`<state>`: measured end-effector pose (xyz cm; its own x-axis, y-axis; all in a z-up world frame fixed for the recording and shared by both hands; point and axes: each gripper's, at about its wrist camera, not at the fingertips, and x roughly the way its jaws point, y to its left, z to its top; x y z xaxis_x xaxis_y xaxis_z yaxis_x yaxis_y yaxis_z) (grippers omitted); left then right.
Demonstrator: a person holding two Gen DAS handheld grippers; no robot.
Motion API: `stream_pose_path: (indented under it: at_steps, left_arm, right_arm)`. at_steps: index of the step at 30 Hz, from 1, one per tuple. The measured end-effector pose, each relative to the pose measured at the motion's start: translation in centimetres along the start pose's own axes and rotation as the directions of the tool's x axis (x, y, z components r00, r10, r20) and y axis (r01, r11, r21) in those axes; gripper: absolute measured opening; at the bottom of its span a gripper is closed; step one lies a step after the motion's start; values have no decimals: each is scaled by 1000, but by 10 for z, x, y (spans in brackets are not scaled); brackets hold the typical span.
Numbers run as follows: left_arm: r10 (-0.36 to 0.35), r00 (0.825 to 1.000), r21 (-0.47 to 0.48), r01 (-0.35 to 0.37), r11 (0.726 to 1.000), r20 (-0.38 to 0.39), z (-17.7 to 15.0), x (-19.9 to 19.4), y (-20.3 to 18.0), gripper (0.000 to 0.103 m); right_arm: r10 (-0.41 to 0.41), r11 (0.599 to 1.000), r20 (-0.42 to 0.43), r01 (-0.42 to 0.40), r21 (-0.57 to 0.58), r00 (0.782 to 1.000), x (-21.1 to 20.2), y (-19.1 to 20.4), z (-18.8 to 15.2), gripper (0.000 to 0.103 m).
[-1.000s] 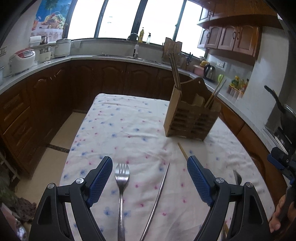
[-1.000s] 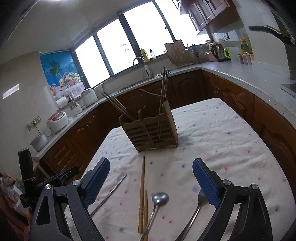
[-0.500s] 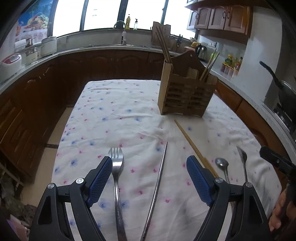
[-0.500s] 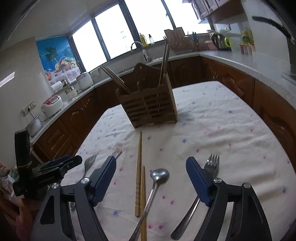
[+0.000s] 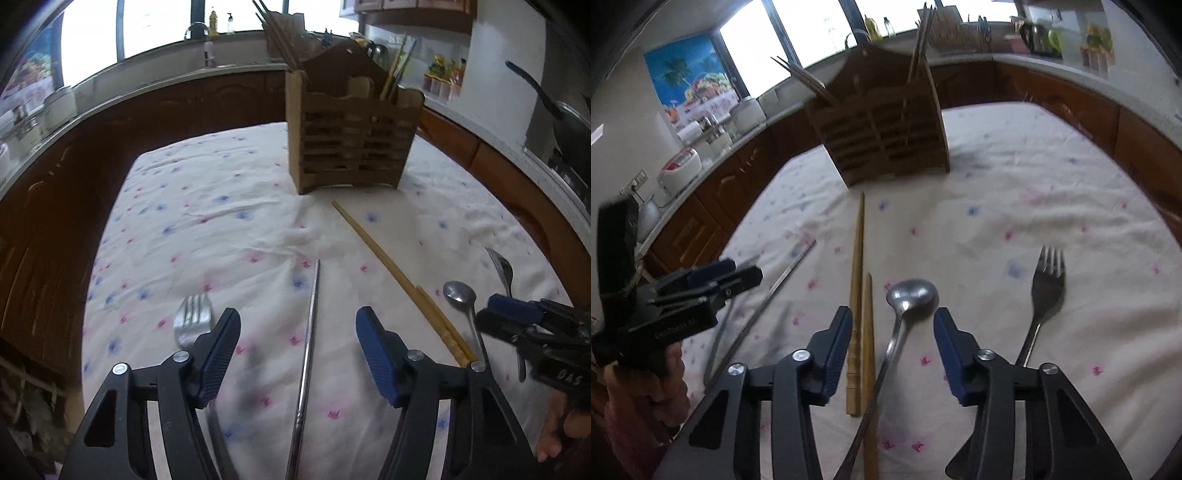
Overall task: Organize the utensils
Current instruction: 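Grasp a metal chopstick with the left gripper while the right gripper grasps the metal spoon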
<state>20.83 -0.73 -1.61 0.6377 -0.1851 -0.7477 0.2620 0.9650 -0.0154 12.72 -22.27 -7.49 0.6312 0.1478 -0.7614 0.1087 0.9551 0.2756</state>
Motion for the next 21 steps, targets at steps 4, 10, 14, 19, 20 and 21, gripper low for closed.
stream_pose_path:
  at_steps: [4, 10, 14, 19, 20, 21]
  left_arm:
    - [-7, 999, 41, 9, 999, -36, 12, 20, -5, 53]
    - [-14, 992, 75, 24, 997, -125, 26, 58, -6, 32]
    - [-25, 988, 112, 42, 993, -151, 35, 71, -11, 32]
    - [-47, 985, 136, 70, 988, -163, 42, 78, -15, 21]
    - [-53, 985, 142, 76, 987, -162, 42, 78, -17, 16]
    - [-52, 986, 154, 77, 985, -159, 41, 78, -19, 10]
  right_arm:
    - [-9, 1000, -25, 9, -8, 1000, 8, -2, 0, 40]
    - [-29, 999, -40, 27, -37, 999, 14, -1, 4, 17]
    - [-15, 1000, -43, 14, -21, 999, 11, -10, 6, 8]
    - [2, 1000, -63, -2, 5, 998, 14, -15, 12, 9]
    - [4, 1000, -67, -4, 0, 998, 15, -14, 12, 10]
    - [3, 1000, -69, -4, -8, 998, 16, -12, 12, 10]
